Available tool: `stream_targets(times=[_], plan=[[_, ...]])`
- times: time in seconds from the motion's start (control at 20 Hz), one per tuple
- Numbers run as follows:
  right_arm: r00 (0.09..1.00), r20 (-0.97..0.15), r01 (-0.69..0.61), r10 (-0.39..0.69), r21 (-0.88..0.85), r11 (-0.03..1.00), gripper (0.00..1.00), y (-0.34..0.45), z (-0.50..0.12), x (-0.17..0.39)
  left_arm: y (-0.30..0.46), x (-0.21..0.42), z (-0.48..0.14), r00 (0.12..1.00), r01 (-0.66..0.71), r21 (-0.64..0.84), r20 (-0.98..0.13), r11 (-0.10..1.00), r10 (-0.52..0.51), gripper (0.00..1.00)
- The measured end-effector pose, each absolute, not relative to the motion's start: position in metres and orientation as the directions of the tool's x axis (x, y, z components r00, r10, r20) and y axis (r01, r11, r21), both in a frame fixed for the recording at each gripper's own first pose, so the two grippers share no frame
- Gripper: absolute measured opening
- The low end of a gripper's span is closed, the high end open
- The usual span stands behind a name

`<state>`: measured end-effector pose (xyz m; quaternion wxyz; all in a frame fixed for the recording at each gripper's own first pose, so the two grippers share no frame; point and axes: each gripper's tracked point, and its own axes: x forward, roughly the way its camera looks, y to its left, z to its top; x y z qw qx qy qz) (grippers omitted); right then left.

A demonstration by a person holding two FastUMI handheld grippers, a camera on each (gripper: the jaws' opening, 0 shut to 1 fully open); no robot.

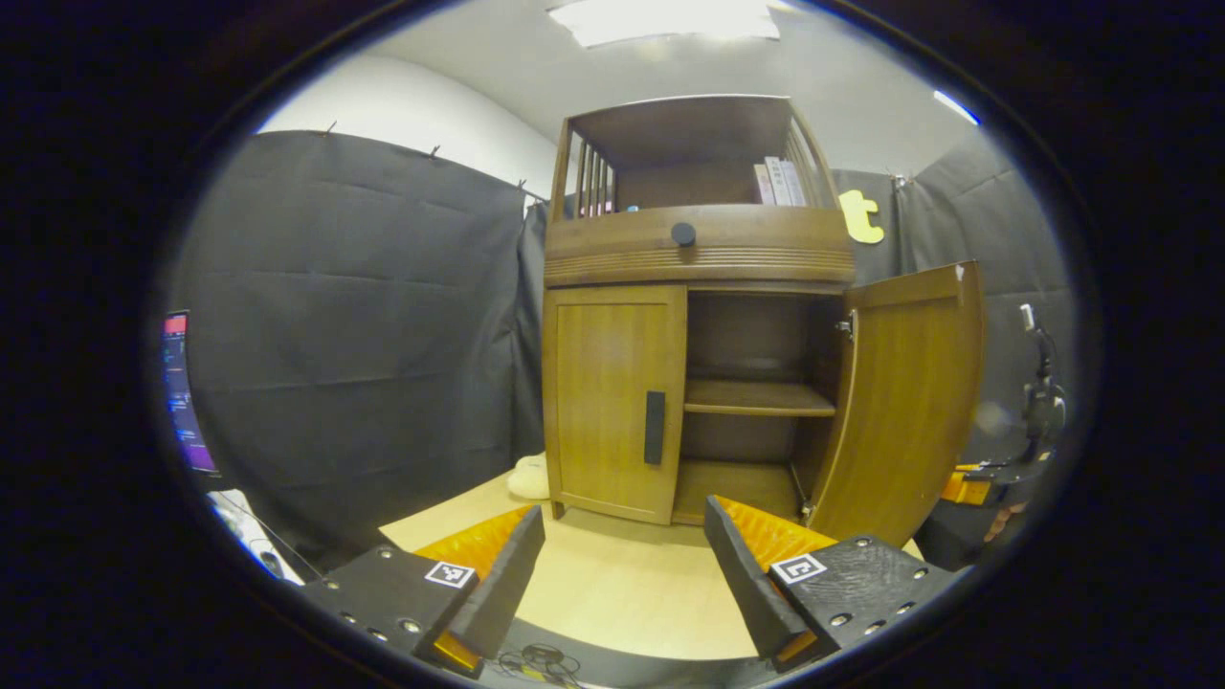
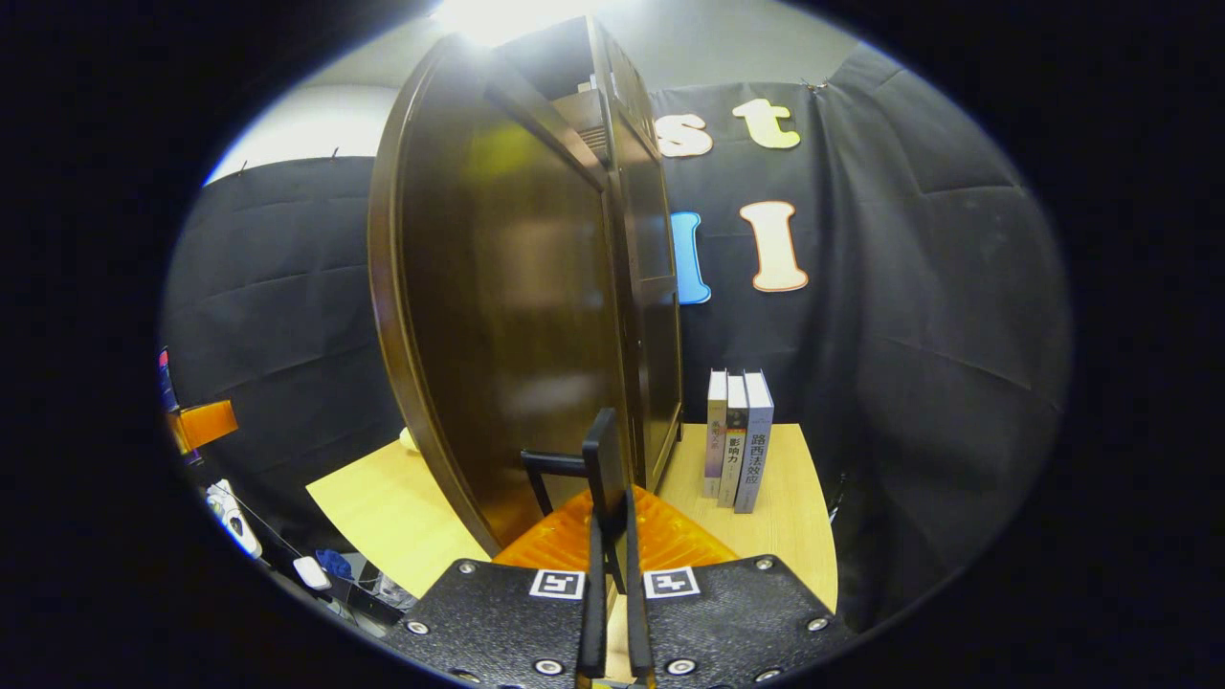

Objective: Open the right door of the double-door shoe cabinet with the right hand, and open the left door with the left hand.

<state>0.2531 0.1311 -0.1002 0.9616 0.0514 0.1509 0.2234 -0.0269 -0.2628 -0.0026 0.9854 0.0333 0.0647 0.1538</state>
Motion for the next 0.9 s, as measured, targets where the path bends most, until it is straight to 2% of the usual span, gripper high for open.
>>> stream_targets(times=[0.05, 0.1, 0.25, 0.4, 0.5, 0.55, 0.6, 0.9], plan=[[0.858, -0.26, -0.411, 0.443, 0.171, 0.896, 0.09, 0.129, -0.098, 0.251, -0.264, -0.025, -0.004, 0.947, -0.29, 0.082, -0.122, 0.954, 0.298, 0.96], [0.864, -0.252, -0.407, 0.435, 0.159, 0.9, 0.16, 0.128, -0.097, 0.253, -0.264, -0.026, -0.005, 0.95, -0.277, 0.077, -0.125, 0.958, 0.285, 1.0], [0.889, -0.244, -0.37, 0.387, 0.115, 0.922, 0.32, 0.116, -0.096, 0.259, -0.266, -0.018, -0.004, 0.963, -0.232, 0.058, -0.13, 0.971, 0.237, 1.0], [0.921, -0.239, -0.289, 0.307, 0.109, 0.951, 0.77, 0.105, -0.093, 0.259, -0.253, 0.01, -0.005, 0.976, -0.172, 0.048, -0.129, 0.984, 0.177, 1.0], [0.938, -0.246, -0.225, 0.245, 0.107, 0.968, 0.92, 0.099, -0.093, 0.259, -0.237, 0.041, -0.006, 0.985, -0.117, 0.044, -0.125, 0.992, 0.122, 0.96], [0.948, -0.25, -0.178, 0.196, 0.093, 0.98, 0.94, 0.093, -0.092, 0.258, -0.23, 0.058, -0.007, 0.988, -0.088, 0.048, -0.126, 0.995, 0.094, 0.96], [0.956, -0.262, -0.12, 0.135, 0.074, 0.99, 0.95, 0.082, -0.093, 0.257, -0.218, 0.084, -0.006, 0.988, -0.063, 0.054, -0.14, 0.997, 0.07, 1.0], [0.942, -0.295, 0.193, -0.161, 0.082, 0.978, 0.96, 0.06, -0.088, 0.22, -0.2, 0.181, -0.015, 0.982, 0.105, 0.117, -0.168, 0.988, -0.084, 1.0]])
